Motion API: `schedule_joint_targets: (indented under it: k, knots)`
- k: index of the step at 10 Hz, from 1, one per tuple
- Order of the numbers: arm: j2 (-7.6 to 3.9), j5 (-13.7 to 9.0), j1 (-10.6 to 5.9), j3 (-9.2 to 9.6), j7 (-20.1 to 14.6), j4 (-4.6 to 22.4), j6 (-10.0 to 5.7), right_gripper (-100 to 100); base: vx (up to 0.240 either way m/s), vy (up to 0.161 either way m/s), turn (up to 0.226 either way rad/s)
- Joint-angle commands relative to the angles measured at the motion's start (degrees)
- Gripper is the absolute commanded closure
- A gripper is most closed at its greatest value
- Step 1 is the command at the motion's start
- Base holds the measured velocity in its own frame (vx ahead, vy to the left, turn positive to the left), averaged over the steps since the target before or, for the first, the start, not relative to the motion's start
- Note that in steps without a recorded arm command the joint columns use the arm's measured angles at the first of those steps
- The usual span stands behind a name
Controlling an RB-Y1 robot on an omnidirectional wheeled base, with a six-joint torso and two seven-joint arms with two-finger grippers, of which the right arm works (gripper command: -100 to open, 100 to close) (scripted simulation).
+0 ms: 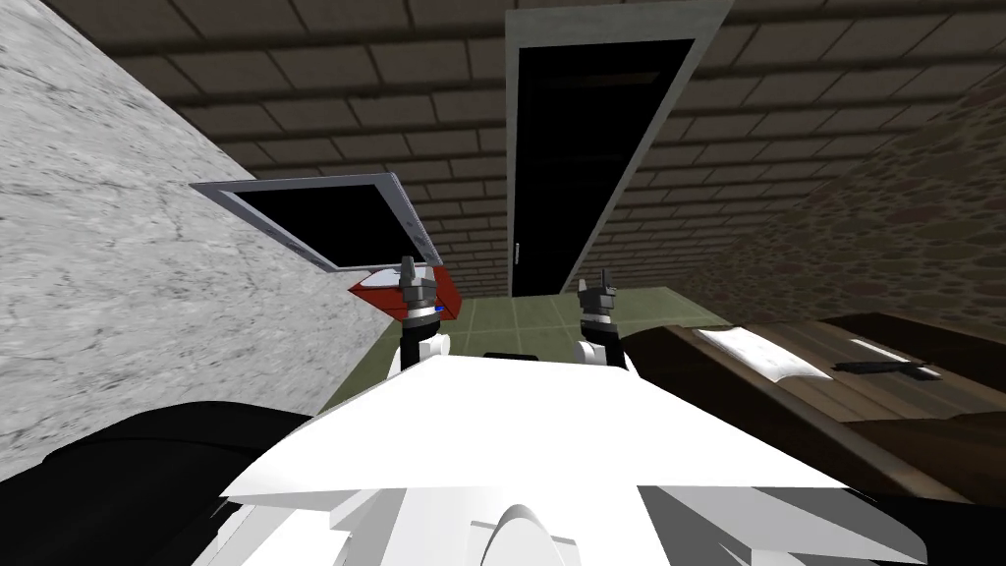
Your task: Pull the door open
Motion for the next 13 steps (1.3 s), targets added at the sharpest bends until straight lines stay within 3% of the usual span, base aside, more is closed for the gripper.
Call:
schedule_joint_targets:
  k: [1, 13]
  knots:
    - [-0.24, -1.27, -0.56, 0.02, -1.78, 1.69, -0.42, -100, 0.093, -0.004, 0.131]
    - [-1.55, -11.56, -3.75, 0.75, -15.67, 16.12, -5.63, -100, 0.100, -0.008, 0.145]
